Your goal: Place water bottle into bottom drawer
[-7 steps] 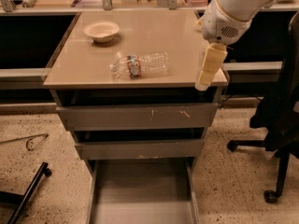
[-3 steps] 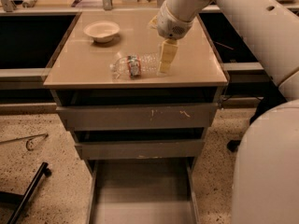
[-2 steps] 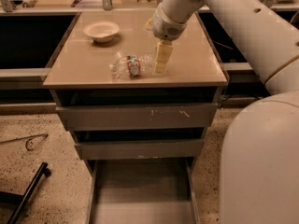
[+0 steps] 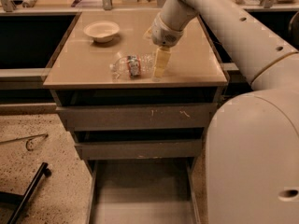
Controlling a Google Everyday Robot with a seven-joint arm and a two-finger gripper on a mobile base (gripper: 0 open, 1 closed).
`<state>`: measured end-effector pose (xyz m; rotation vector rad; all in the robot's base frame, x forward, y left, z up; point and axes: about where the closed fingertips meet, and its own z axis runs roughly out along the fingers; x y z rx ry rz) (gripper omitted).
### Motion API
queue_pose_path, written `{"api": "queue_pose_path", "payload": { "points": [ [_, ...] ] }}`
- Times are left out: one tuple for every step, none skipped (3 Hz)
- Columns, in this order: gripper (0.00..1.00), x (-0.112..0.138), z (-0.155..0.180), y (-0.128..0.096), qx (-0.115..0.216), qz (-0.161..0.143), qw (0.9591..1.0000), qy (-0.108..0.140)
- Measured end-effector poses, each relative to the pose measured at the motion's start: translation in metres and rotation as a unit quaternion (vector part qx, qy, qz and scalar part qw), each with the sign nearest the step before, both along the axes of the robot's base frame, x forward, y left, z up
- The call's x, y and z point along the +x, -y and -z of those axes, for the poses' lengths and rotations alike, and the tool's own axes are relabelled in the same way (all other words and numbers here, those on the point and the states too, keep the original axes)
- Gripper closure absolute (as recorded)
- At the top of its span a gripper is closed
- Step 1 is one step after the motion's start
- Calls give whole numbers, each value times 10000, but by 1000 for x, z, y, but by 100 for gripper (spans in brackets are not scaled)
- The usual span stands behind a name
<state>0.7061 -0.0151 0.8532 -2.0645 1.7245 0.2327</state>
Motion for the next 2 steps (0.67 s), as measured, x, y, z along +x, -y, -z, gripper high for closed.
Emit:
{"api": "queue_pose_path", "payload": {
  "points": [
    [0, 6, 15, -3, 12, -36, 9999, -146],
    [14, 7, 18, -4, 15, -40, 9999, -168]
  ]
}}
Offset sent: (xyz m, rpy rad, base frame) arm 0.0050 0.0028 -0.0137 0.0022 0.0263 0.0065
